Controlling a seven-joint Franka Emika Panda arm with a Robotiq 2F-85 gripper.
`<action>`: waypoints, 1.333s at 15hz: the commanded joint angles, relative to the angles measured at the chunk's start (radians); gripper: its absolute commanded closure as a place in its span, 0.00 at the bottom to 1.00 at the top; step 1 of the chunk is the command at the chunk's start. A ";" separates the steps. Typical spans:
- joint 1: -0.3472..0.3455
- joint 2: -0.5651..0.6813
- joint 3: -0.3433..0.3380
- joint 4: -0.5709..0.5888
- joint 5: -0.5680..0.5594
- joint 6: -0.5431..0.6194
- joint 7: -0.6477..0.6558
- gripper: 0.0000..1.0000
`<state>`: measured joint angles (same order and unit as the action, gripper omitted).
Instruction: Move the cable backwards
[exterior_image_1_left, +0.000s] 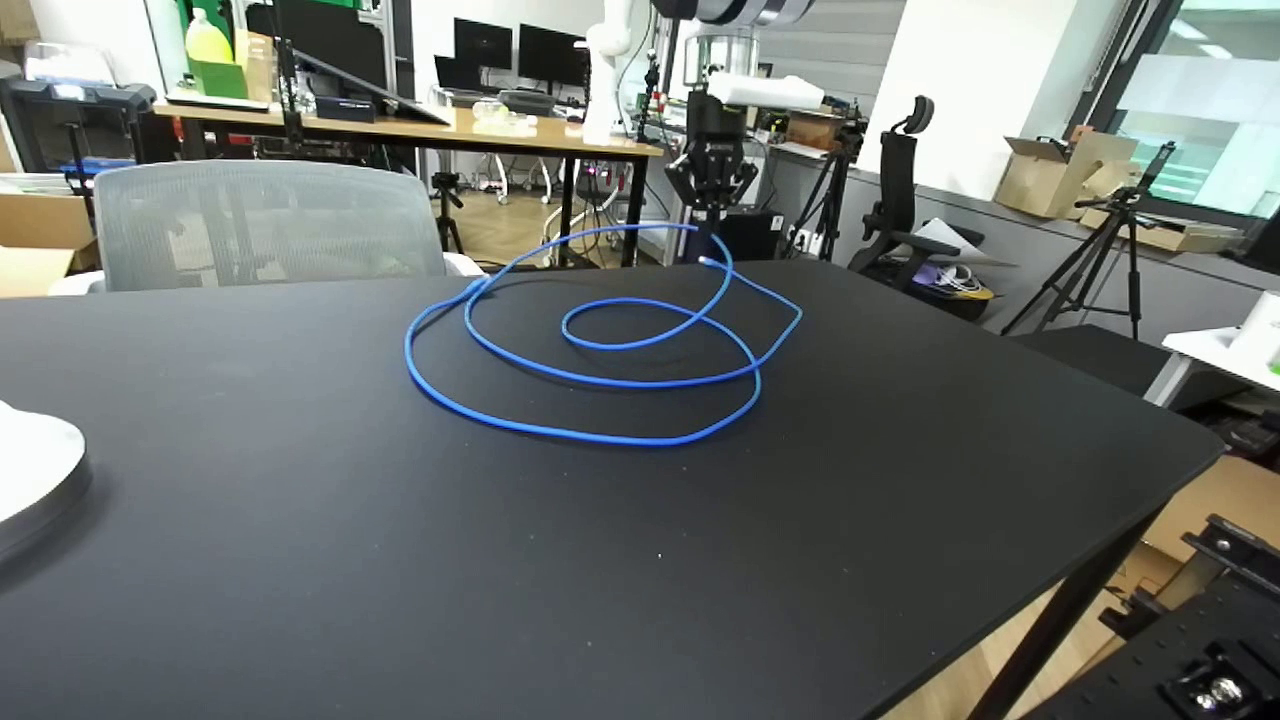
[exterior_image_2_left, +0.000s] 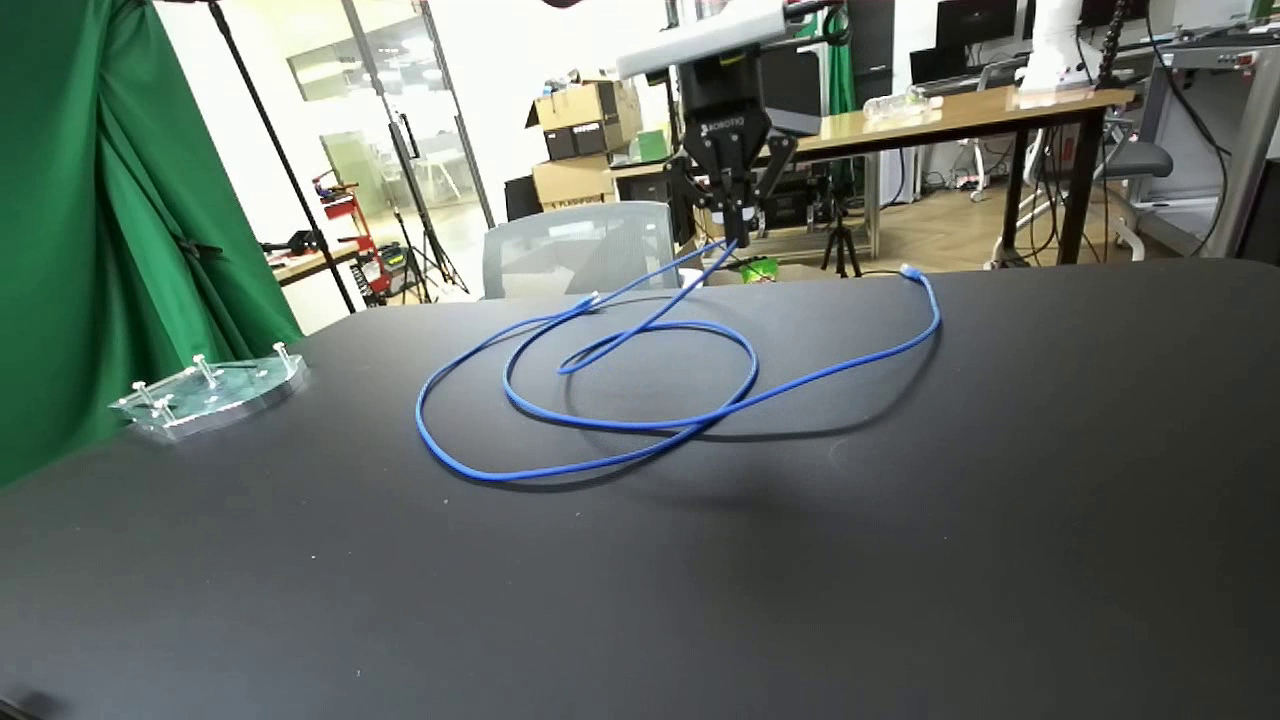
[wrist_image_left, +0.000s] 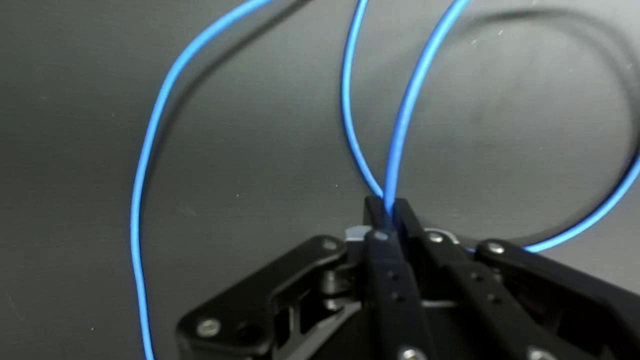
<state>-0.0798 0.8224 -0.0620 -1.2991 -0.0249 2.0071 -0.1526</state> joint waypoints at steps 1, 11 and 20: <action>0.022 -0.199 -0.001 -0.240 -0.028 -0.055 0.044 0.98; 0.050 -0.565 0.016 -0.769 -0.019 -0.224 0.125 0.98; -0.052 -0.677 -0.060 -1.057 0.034 0.011 0.063 0.98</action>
<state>-0.0787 0.1548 -0.0858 -2.3126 -0.0307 1.8903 -0.0450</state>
